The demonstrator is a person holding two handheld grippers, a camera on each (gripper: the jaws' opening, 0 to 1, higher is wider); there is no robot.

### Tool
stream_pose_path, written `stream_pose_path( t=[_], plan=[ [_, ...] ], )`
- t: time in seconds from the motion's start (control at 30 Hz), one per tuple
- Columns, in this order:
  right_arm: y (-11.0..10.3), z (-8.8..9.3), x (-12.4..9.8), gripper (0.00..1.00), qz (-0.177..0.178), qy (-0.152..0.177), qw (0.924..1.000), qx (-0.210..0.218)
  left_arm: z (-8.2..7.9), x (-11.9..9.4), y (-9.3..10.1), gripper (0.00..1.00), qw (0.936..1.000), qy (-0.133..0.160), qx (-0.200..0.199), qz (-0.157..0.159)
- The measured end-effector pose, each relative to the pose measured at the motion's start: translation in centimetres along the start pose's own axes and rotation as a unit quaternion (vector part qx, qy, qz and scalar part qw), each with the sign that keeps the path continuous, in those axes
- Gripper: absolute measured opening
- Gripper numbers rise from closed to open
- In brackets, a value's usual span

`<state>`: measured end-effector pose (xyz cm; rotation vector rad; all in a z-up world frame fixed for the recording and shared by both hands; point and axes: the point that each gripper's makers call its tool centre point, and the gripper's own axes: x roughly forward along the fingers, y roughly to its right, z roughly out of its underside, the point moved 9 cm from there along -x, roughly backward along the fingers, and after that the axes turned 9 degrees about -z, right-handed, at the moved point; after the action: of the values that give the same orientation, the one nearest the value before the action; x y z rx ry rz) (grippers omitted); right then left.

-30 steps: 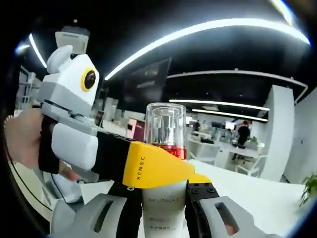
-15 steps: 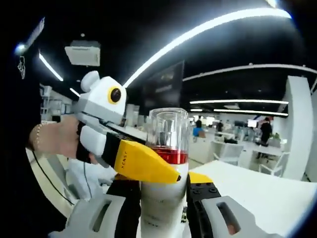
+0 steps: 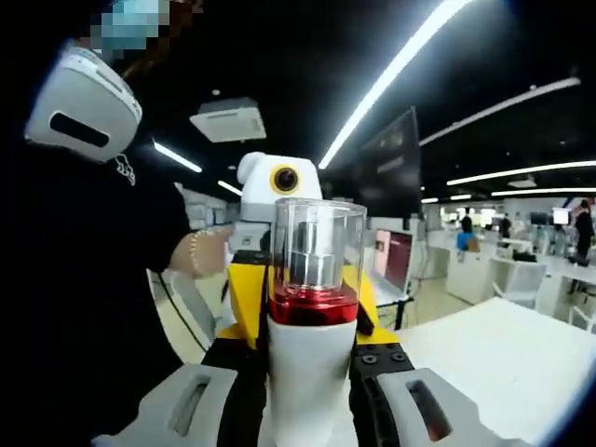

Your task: Arrange the skincare products in the storage area until every visible bottle or jar stands upright without overlapping.

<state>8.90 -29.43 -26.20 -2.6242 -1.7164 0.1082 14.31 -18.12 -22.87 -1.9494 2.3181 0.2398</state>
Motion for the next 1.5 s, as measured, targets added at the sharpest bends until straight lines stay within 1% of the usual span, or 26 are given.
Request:
stream_pose_path(
  t=[0.1, 0.17, 0.2, 0.37, 0.4, 0.43, 0.47, 0.5, 0.57, 0.6, 0.63, 0.67, 0.7, 0.77, 0.83, 0.9, 0.93, 0.97, 1.03, 1.07, 1.1, 1.17, 1.23, 1.3, 1.4, 1.5],
  plan=[
    [0.1, -0.1, 0.1, 0.24, 0.010, 0.007, 0.9999, -0.006, 0.0, 0.0, -0.2, 0.23, 1.0000, 0.008, 0.001, 0.002],
    [0.1, -0.1, 0.1, 0.24, 0.014, 0.008, 0.9997, -0.019, -0.1, 0.0, -0.3, 0.24, 0.9999, 0.006, 0.010, 0.004],
    [0.2, 0.0, 0.1, 0.23, 0.020, 0.016, 0.9994, -0.022, -0.1, 0.0, -0.4, 0.24, 0.9999, 0.005, 0.013, 0.001],
    [0.3, 0.2, 0.0, 0.23, 0.020, 0.028, 0.9992, -0.022, 0.0, 0.2, -0.5, 0.24, 0.9999, 0.005, 0.012, -0.003],
    [0.3, 0.2, 0.0, 0.23, 0.020, 0.030, 0.9991, -0.022, 0.0, 0.3, -0.5, 0.27, 0.9998, 0.019, 0.002, -0.007],
    [0.2, 0.2, 0.1, 0.23, 0.019, 0.029, 0.9991, -0.024, -0.3, 0.3, -0.6, 0.30, 0.9990, 0.042, -0.009, -0.012],
    [0.3, 0.2, 0.1, 0.23, 0.018, 0.027, 0.9992, -0.025, -0.3, 0.1, -0.6, 0.32, 0.9985, 0.048, -0.025, -0.009],
    [0.3, 0.3, 0.0, 0.23, 0.019, 0.026, 0.9992, -0.025, -0.2, 0.0, -0.9, 0.34, 0.9977, 0.056, -0.033, -0.017],
    [0.5, 0.5, -0.2, 0.23, 0.025, 0.031, 0.9990, -0.020, 0.3, -0.3, -1.4, 0.35, 0.9972, 0.049, -0.032, -0.047],
    [0.7, 0.6, -0.3, 0.23, 0.027, 0.035, 0.9989, -0.017, 0.6, -0.5, -1.6, 0.38, 0.9968, 0.050, -0.032, -0.055],
    [0.9, 0.8, -0.5, 0.23, 0.026, 0.040, 0.9988, -0.010, 0.9, -0.7, -1.7, 0.42, 0.9955, 0.054, -0.039, -0.068],
    [1.0, 0.9, -0.5, 0.23, 0.028, 0.044, 0.9986, -0.007, 1.1, -0.8, -1.8, 0.46, 0.9946, 0.057, -0.046, -0.074],
    [1.1, 1.0, -0.5, 0.23, 0.030, 0.045, 0.9985, -0.005, 1.4, -1.0, -1.8, 0.48, 0.9938, 0.059, -0.048, -0.082],
    [1.6, 1.3, -0.7, 0.23, 0.033, 0.047, 0.9983, 0.001, 2.1, -1.4, -1.9, 0.51, 0.9915, 0.057, -0.046, -0.108],
    [1.7, 1.5, -0.7, 0.23, 0.035, 0.047, 0.9983, 0.002, 3.0, -1.8, -2.0, 0.52, 0.9872, 0.055, -0.061, -0.137],
    [1.8, 1.8, -0.7, 0.23, 0.038, 0.047, 0.9981, 0.005, 3.7, -2.1, -1.9, 0.53, 0.9833, 0.063, -0.086, -0.147],
    [1.9, 1.9, -0.6, 0.23, 0.039, 0.047, 0.9981, 0.005, 4.0, -2.2, -1.9, 0.55, 0.9824, 0.063, -0.086, -0.153],
    [1.9, 2.1, -0.6, 0.23, 0.040, 0.046, 0.9981, 0.005, 4.4, -2.3, -1.9, 0.59, 0.9787, 0.069, -0.091, -0.170],
    [2.0, 2.5, -0.5, 0.23, 0.042, 0.047, 0.9980, 0.007, 5.0, -2.6, -2.2, 0.65, 0.9748, 0.072, -0.095, -0.188],
    [2.0, 2.7, -0.5, 0.23, 0.042, 0.048, 0.9979, 0.010, 5.2, -2.6, -2.3, 0.69, 0.9730, 0.072, -0.096, -0.197],
    [2.1, 2.9, -0.5, 0.23, 0.042, 0.049, 0.9978, 0.013, 5.6, -2.8, -2.5, 0.73, 0.9712, 0.062, -0.093, -0.210],
    [2.0, 3.3, -0.4, 0.23, 0.043, 0.048, 0.9978, 0.017, 6.1, -3.1, -2.6, 0.80, 0.9695, 0.057, -0.086, -0.222],
    [2.1, 3.6, -0.4, 0.23, 0.044, 0.048, 0.9977, 0.020, 6.4, -3.1, -2.4, 0.83, 0.9689, 0.052, -0.080, -0.229],
    [2.2, 3.9, -0.5, 0.23, 0.046, 0.049, 0.9975, 0.021, 6.7, -3.3, -2.3, 0.86, 0.9680, 0.047, -0.082, -0.233],
    [2.4, 4.2, -0.6, 0.23, 0.050, 0.052, 0.9971, 0.025, 7.6, -3.8, -2.2, 0.92, 0.9634, 0.044, -0.080, -0.252],
    [2.7, 4.5, -0.8, 0.23, 0.055, 0.055, 0.9966, 0.025, 8.6, -4.3, -2.2, 0.97, 0.9598, 0.030, -0.078, -0.268]
  ],
)
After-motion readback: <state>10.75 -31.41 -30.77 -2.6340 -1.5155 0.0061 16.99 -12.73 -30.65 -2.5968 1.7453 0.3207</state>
